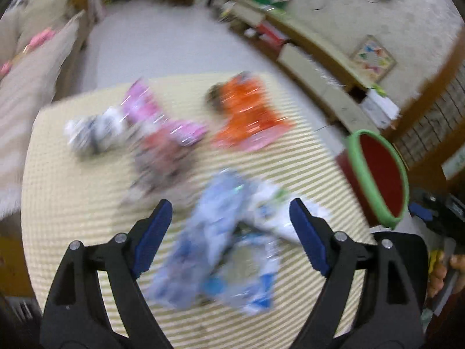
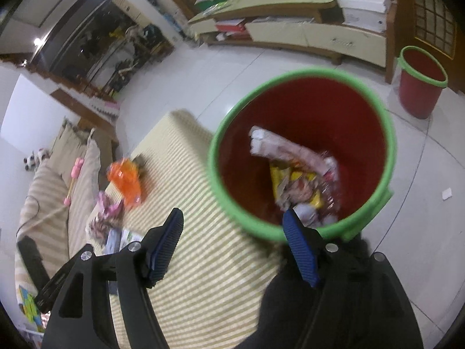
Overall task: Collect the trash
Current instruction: 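Grasp the blue-white toothpaste box with the left tool while the right tool returns to the table, then close the right tool on the brown-and-red crumpled paper wad while the left tool holds the box, then carry the paper wad in the right tool and toothpaste box in the left tool over the bin, then open the right tool over the bin while the left tool drops the toothpaste box into it, then grasp the clear blue-printed snack wrapper with the left tool, then grasp the white milk carton with the right tool while the left tool holds the wrapper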
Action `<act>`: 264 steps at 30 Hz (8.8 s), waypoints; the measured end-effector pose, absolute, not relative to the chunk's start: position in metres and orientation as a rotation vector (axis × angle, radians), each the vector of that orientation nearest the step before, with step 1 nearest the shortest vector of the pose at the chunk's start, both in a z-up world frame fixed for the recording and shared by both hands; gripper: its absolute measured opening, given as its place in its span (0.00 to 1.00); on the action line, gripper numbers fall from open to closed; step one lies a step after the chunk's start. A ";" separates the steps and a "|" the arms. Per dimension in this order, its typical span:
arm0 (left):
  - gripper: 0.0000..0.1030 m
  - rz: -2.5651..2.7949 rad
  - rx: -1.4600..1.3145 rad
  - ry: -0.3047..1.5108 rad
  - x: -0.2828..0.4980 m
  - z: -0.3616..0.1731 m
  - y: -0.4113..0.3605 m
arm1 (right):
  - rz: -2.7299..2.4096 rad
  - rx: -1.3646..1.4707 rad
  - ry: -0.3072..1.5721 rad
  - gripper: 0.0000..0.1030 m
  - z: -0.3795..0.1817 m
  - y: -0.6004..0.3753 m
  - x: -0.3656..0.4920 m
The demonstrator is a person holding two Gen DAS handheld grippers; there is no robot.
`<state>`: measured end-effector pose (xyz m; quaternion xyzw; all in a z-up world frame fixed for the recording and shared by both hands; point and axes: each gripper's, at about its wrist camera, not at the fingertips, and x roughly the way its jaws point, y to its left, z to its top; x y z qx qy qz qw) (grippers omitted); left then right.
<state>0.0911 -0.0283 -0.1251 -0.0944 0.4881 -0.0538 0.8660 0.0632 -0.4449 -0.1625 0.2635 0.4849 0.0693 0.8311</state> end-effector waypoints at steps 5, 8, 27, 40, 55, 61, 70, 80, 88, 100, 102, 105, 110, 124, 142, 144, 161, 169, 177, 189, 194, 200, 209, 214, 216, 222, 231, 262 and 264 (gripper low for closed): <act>0.78 -0.132 -0.173 1.097 0.090 -0.150 -0.014 | 0.213 0.518 1.074 0.67 -0.165 -0.407 0.058; 0.67 -0.155 -0.166 1.130 0.102 -0.162 -0.025 | 0.248 0.457 1.086 0.67 -0.159 -0.384 0.054; 0.39 -0.021 -0.324 1.095 -0.019 -0.157 0.049 | 0.511 0.224 1.067 0.72 -0.131 -0.200 0.113; 0.39 -0.006 -0.472 1.053 -0.049 -0.172 0.079 | 0.509 0.011 1.149 0.72 -0.182 -0.074 0.160; 0.39 -0.025 -0.523 1.043 -0.053 -0.175 0.084 | 0.488 -0.141 1.166 0.53 -0.206 -0.039 0.171; 0.39 -0.026 -0.520 1.048 -0.051 -0.175 0.084 | 0.572 -0.112 1.137 0.45 -0.186 -0.048 0.148; 0.40 -0.020 -0.485 1.061 -0.049 -0.175 0.079 | 0.597 -0.119 1.029 0.45 -0.149 -0.092 0.093; 0.40 -0.003 -0.455 1.078 -0.047 -0.174 0.076 | 0.494 0.016 0.969 0.45 -0.130 -0.165 0.052; 0.40 -0.001 -0.449 1.059 -0.039 -0.162 0.072 | 0.424 0.057 0.979 0.45 -0.137 -0.196 0.036; 0.40 -0.070 -0.389 0.985 -0.014 -0.126 0.043 | 0.376 0.147 0.959 0.45 -0.136 -0.228 0.032; 0.40 -0.093 -0.391 0.974 -0.008 -0.120 0.036 | 0.377 0.155 0.955 0.45 -0.135 -0.231 0.032; 0.40 -0.115 -0.373 0.963 -0.002 -0.114 0.025 | 0.377 0.162 0.950 0.45 -0.134 -0.235 0.031; 0.40 -0.139 -0.351 0.950 0.004 -0.107 0.010 | 0.367 0.179 0.944 0.45 -0.133 -0.243 0.033; 0.40 -0.190 -0.314 0.936 0.020 -0.096 -0.015 | 0.304 0.229 0.919 0.46 -0.129 -0.274 0.040; 0.40 -0.262 -0.262 0.925 0.034 -0.080 -0.057 | 0.233 0.277 0.901 0.46 -0.125 -0.313 0.047; 0.40 -0.268 -0.253 0.925 0.035 -0.079 -0.061 | 0.230 0.283 0.903 0.46 -0.125 -0.315 0.047; 0.40 -0.297 -0.205 0.902 0.048 -0.065 -0.085 | 0.154 0.309 0.867 0.46 -0.115 -0.357 0.042; 0.40 -0.330 -0.169 0.889 0.058 -0.057 -0.110 | 0.118 0.297 0.826 0.47 -0.103 -0.388 0.045; 0.40 -0.377 -0.120 0.900 0.072 -0.055 -0.149 | 0.073 0.316 0.814 0.47 -0.105 -0.428 0.052; 0.40 -0.497 -0.050 0.921 0.092 -0.062 -0.222 | -0.057 0.376 0.822 0.48 -0.119 -0.498 0.044; 0.40 -0.536 -0.036 0.938 0.102 -0.069 -0.245 | -0.095 0.409 0.826 0.48 -0.127 -0.519 0.042; 0.40 -0.580 -0.065 0.977 0.122 -0.080 -0.271 | -0.122 0.435 0.830 0.48 -0.135 -0.533 0.042; 0.42 -0.659 0.020 0.971 0.144 -0.089 -0.326 | -0.142 0.436 0.842 0.48 -0.144 -0.545 0.057; 0.69 -0.644 -0.006 0.932 0.151 -0.086 -0.324 | -0.143 0.435 0.845 0.66 -0.149 -0.548 0.072; 0.70 -0.629 -0.010 0.927 0.150 -0.085 -0.314 | -0.140 0.429 0.849 0.67 -0.149 -0.548 0.076; 0.71 -0.532 -0.046 0.935 0.134 -0.087 -0.260 | -0.115 0.421 0.854 0.69 -0.146 -0.538 0.073; 0.73 -0.275 -0.060 1.010 0.083 -0.112 -0.142 | 0.009 0.396 0.926 0.72 -0.146 -0.482 0.065; 0.28 -0.083 -0.279 1.125 -0.011 -0.153 -0.011 | 0.501 -0.175 1.147 0.79 -0.161 -0.243 0.083; 0.28 -0.071 -0.296 1.126 -0.017 -0.156 -0.009 | 0.527 -0.202 1.173 0.79 -0.169 -0.229 0.091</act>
